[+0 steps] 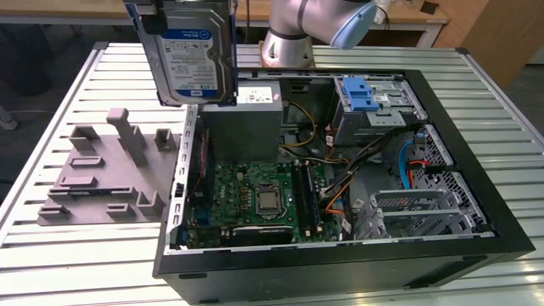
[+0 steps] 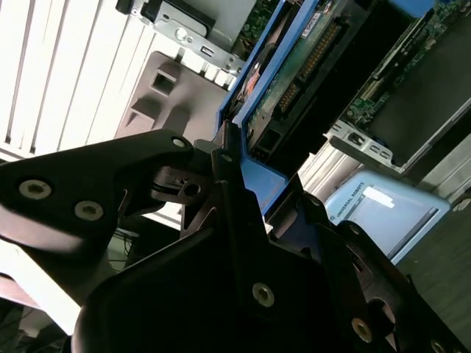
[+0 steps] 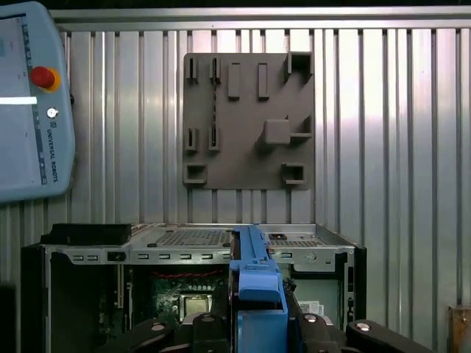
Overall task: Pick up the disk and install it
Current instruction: 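Pick up the disk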
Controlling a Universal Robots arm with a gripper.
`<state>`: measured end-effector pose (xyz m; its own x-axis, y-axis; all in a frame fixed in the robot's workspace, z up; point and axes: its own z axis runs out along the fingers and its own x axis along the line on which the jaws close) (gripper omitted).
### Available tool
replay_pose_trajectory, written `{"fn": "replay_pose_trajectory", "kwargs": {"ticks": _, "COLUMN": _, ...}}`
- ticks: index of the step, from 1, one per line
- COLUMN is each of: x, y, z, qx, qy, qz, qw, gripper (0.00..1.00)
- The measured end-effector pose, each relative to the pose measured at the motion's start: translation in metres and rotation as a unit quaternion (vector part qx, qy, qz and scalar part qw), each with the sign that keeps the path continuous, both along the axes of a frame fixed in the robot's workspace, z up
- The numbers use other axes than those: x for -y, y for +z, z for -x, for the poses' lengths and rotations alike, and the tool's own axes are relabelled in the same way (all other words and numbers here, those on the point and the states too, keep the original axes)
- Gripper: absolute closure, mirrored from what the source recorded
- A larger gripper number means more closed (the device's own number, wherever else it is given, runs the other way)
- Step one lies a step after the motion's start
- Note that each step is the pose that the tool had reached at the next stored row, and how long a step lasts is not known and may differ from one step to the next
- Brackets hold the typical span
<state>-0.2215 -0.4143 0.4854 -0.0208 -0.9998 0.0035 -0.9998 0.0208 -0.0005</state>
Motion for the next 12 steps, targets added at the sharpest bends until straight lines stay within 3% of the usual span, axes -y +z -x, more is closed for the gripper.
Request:
{"fn": "replay_pose_trajectory", "kwargs": {"ticks": 4, "x": 0.0088, "y": -0.0002, "z": -0.006, "qx": 0.0, "qy": 0.0, "qz": 0.0, "qw": 1.0, "gripper": 0.64}}
{"fn": "replay_pose_trajectory", "kwargs": {"ticks": 12, "x": 0.014, "y": -0.001, "z": -0.0392, "qx": 0.0, "qy": 0.0, "qz": 0.0, "qw": 1.0, "gripper": 0.64}}
